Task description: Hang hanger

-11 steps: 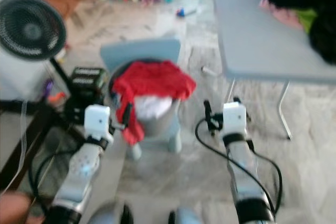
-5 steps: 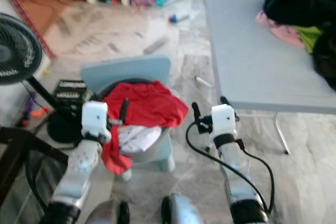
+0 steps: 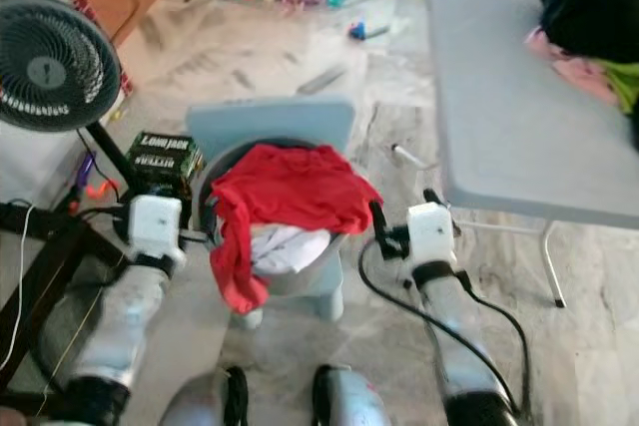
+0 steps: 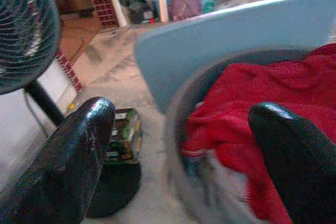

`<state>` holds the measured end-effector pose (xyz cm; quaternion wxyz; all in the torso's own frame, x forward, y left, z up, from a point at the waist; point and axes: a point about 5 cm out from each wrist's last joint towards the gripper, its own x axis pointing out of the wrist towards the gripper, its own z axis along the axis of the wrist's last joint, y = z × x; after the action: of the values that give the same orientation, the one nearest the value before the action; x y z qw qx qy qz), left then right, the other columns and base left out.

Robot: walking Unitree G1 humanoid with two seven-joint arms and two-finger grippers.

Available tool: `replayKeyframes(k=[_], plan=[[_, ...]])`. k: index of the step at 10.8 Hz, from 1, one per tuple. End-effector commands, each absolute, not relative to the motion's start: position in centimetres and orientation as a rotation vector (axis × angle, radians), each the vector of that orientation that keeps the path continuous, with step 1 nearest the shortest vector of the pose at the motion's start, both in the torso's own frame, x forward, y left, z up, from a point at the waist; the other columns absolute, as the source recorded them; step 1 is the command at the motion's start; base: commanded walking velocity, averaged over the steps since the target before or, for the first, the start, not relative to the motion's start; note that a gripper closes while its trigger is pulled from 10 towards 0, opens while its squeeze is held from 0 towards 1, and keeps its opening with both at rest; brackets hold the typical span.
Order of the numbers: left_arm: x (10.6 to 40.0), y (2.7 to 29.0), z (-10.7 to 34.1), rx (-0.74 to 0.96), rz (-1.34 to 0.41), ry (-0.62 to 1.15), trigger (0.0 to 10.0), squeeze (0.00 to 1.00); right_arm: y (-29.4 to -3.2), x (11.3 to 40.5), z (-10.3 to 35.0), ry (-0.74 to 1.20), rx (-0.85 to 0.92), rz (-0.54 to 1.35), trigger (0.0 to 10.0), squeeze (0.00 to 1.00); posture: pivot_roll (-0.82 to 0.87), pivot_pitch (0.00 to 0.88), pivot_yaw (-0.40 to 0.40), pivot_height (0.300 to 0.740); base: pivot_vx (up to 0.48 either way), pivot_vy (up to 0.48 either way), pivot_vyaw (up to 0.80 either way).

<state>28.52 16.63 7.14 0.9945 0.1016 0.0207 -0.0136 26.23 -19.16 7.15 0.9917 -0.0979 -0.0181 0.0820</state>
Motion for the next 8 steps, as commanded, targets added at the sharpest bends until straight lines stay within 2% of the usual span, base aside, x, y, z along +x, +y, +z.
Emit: replayKeyframes(k=[1,2,4,6,8], plan=[[28.7,16.8,6.9,0.205,-0.025,0.062,10.0,0.0,-19.4,25.9,7.4,-0.036,-0.18,0.182,10.0,0.0,-0.03,0.202,-0.051,0.74,0.0,0.0,0.0],[28.9,16.8,6.9,0.207,-0.029,0.066,10.0,0.0,-19.3,25.6,7.6,-0.045,-0.169,0.21,10.0,0.0,-0.04,0.212,-0.05,0.74,0.0,0.0,0.0],[29.4,16.4,6.7,0.209,-0.066,0.079,10.0,0.0,-18.7,25.5,8.2,-0.056,-0.173,0.225,10.0,0.0,-0.05,0.232,-0.062,0.74,0.0,0.0,0.76],[30.5,16.3,7.1,0.224,-0.099,0.066,10.0,0.0,-18.2,25.0,8.6,-0.049,-0.164,0.251,10.0,0.0,-0.06,0.275,-0.082,0.74,0.0,0.0,0.0],[31.9,15.6,6.8,0.193,-0.177,0.112,10.0,0.0,-18.8,23.8,9.1,-0.039,-0.183,0.259,10.0,0.0,-0.12,0.296,-0.096,0.74,0.0,0.0,0.0]])
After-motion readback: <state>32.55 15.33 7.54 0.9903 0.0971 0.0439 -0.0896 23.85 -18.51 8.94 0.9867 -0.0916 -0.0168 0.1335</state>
